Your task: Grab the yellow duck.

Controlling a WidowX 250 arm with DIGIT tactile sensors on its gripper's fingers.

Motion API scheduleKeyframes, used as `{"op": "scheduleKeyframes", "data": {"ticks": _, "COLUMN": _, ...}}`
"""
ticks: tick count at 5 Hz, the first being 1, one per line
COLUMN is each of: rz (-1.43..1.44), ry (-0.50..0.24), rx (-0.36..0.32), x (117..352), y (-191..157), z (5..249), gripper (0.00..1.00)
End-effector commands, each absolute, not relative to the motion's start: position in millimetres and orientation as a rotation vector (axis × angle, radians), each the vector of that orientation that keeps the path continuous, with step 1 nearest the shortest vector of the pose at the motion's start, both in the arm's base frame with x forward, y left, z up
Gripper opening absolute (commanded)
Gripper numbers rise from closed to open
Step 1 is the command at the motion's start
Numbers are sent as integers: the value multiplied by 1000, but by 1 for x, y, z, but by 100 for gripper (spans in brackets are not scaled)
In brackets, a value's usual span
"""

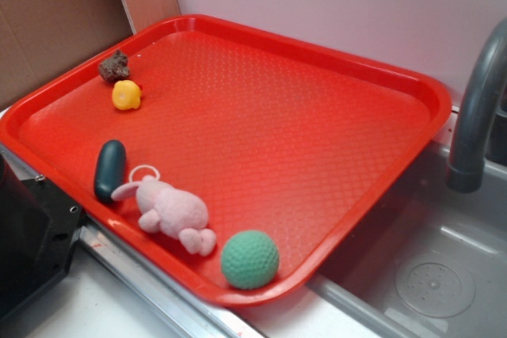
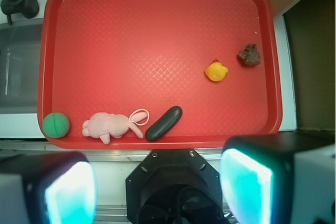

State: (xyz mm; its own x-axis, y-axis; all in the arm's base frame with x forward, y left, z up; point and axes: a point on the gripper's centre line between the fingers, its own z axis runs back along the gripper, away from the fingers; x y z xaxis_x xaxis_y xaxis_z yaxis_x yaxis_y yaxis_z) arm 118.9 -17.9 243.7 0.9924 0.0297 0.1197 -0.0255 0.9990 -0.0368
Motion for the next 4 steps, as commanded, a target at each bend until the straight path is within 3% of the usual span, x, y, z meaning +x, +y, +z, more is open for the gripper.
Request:
{"op": "scheduleKeyframes", "data": {"ticks": 1, "rz": 28, "ry": -120, "rx": -35, "x": 119, "y": -18, "z": 244, "gripper": 100}}
{"op": "scheduleKeyframes", "data": {"ticks": 2, "rz": 185, "ry": -143, "rx": -40, "x": 132, "y": 13, "z": 202, "gripper": 100}}
{"op": "scheduleKeyframes", "data": {"ticks": 4, "rz": 616, "ry": -265, "rx": 1, "x": 158, "y": 52, "z": 152, "gripper": 100}}
